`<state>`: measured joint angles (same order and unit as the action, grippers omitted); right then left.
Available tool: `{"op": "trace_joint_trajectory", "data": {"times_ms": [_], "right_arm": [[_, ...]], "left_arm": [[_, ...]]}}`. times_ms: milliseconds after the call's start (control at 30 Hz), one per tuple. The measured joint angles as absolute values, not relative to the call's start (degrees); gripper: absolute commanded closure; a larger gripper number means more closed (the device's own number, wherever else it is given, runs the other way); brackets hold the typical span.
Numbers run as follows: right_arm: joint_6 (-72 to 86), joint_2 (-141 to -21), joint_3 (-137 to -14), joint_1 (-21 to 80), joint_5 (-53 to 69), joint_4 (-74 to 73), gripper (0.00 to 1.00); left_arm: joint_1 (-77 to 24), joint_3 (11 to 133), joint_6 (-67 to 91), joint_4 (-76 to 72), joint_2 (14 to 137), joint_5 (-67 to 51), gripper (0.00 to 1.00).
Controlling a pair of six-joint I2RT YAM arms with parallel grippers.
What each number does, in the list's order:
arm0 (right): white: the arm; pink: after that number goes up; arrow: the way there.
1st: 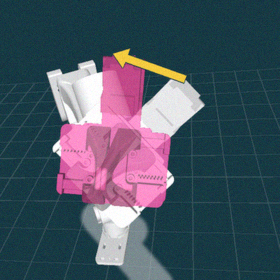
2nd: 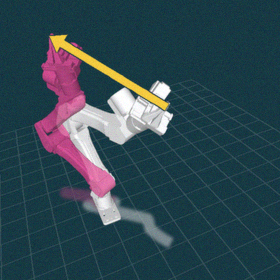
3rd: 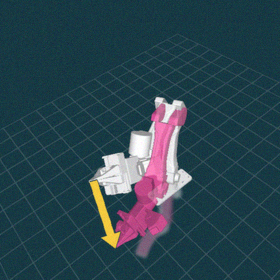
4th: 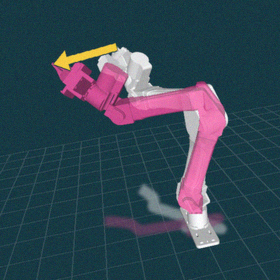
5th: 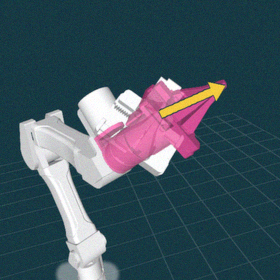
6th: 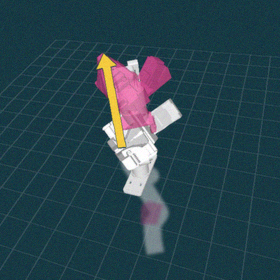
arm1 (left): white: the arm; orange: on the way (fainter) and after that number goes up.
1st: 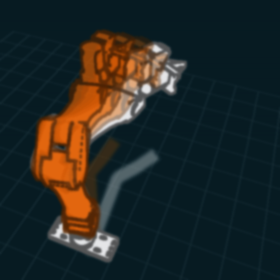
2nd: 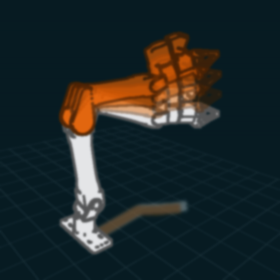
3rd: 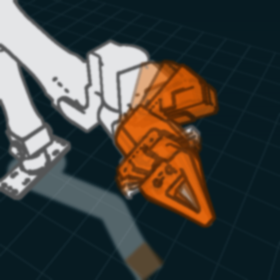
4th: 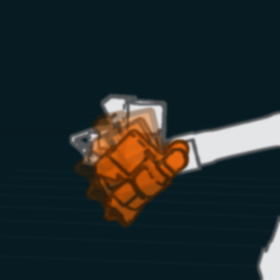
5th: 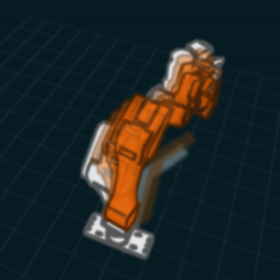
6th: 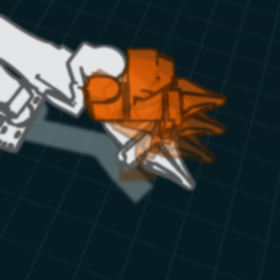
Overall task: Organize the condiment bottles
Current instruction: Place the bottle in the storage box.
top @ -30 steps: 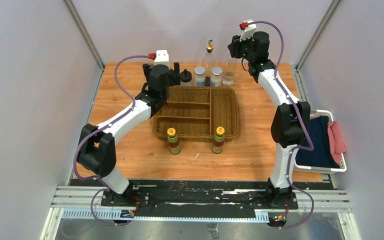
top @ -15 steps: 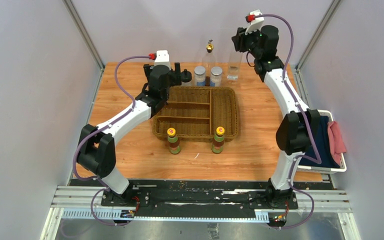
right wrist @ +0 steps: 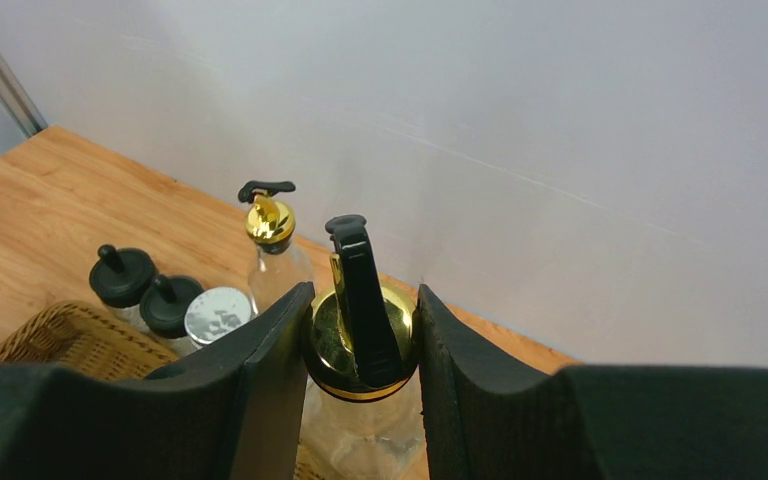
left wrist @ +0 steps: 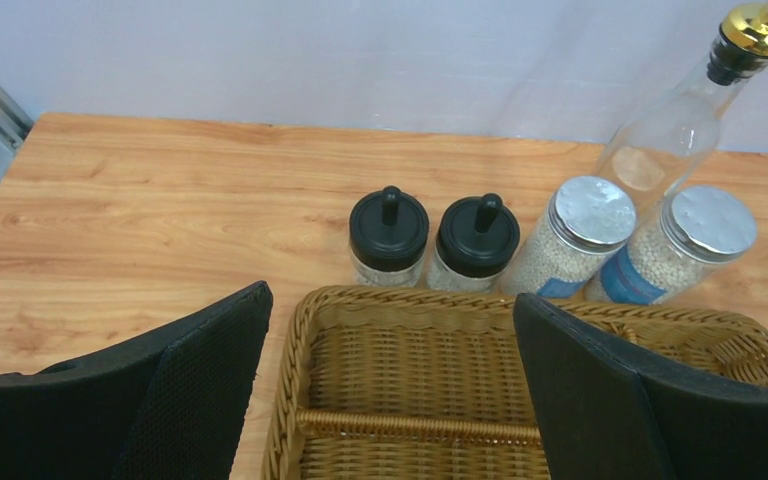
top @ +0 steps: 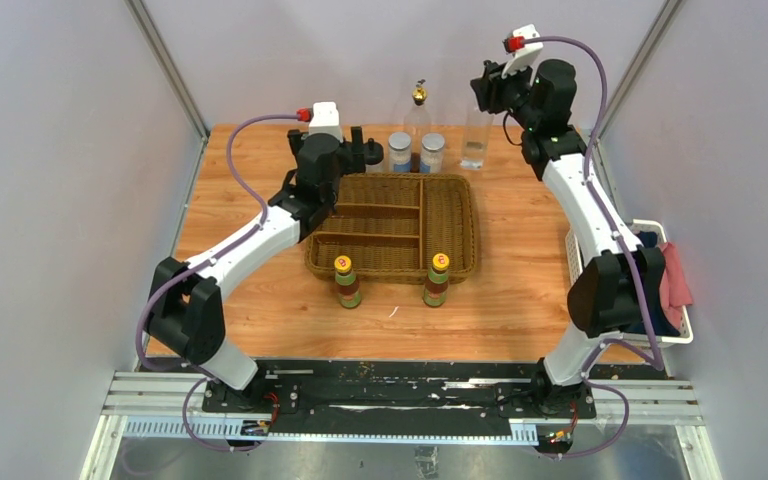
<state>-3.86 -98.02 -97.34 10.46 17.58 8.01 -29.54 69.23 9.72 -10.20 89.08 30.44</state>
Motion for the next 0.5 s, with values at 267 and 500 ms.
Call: {"op": "trace_joint_trajectory", "data": {"times_ms": [267, 500], "right_arm": [[-3.88, -90.87, -89.69, 11.05, 18.31, 7.64, 1.0], [-3.9, -86.15, -84.86, 13.87, 18.5, 7.66, 1.0]], "left_arm": [[-30.7, 67.48, 9.96, -10.22, 86.59, 30.44, 0.0], [-31.73, 66.54, 10.09, -10.22, 85.21, 30.46, 0.0]]}}
